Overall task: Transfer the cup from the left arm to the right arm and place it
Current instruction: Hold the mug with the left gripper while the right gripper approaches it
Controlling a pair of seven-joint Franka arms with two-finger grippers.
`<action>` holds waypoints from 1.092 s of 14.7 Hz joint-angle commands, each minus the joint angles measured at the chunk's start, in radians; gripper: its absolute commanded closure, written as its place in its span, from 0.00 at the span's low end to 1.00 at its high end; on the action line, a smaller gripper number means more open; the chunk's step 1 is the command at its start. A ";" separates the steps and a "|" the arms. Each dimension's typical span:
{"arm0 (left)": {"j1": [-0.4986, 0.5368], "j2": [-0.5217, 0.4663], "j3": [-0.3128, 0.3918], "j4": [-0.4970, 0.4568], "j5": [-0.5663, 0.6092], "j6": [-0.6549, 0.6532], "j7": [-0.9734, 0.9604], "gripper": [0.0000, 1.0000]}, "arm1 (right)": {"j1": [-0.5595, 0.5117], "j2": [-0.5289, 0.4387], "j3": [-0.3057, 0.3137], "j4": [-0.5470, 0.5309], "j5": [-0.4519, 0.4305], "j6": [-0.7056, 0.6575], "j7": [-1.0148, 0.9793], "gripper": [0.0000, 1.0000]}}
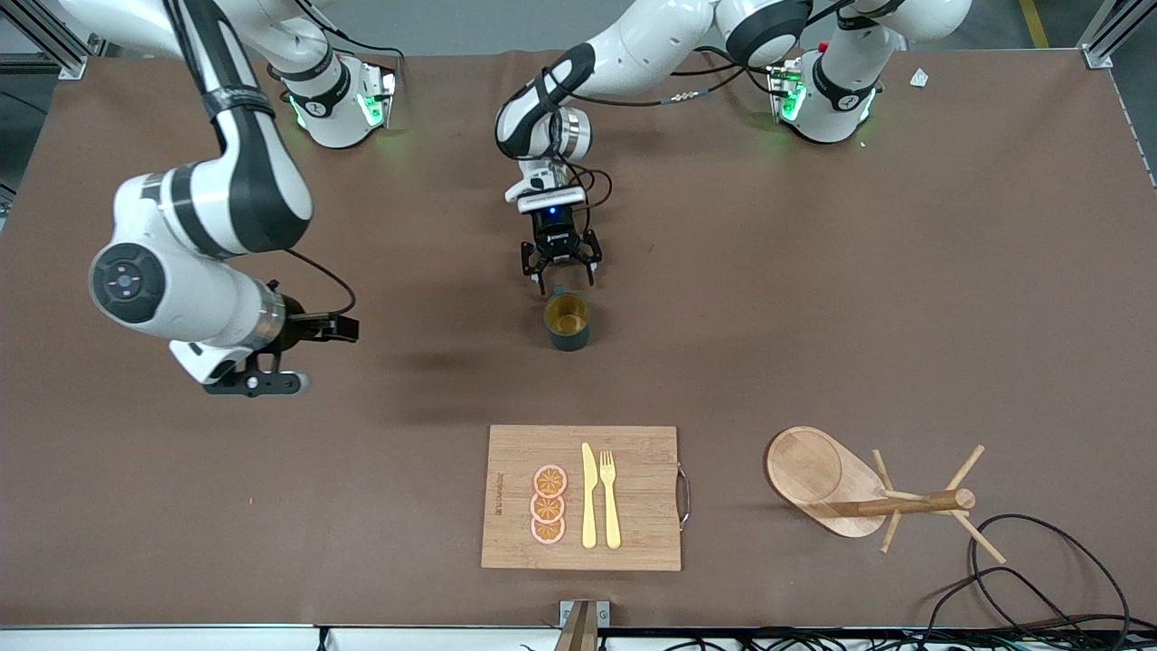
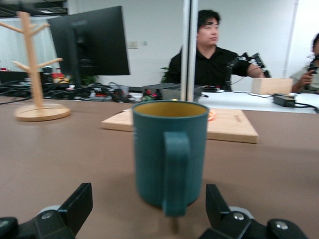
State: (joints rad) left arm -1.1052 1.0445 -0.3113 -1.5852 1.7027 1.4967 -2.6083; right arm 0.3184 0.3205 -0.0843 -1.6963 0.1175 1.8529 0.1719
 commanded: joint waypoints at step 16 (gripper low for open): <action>-0.002 -0.317 -0.293 -0.076 -0.561 -0.271 -0.010 0.01 | 0.401 0.110 -0.008 -0.191 0.125 0.532 0.282 0.00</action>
State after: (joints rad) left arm -1.1178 0.8102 -0.5912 -1.5860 1.2047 1.2317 -2.6137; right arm 0.6857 0.4148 -0.0815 -1.8887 0.2031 2.3496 0.4274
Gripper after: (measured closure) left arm 0.004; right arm 0.000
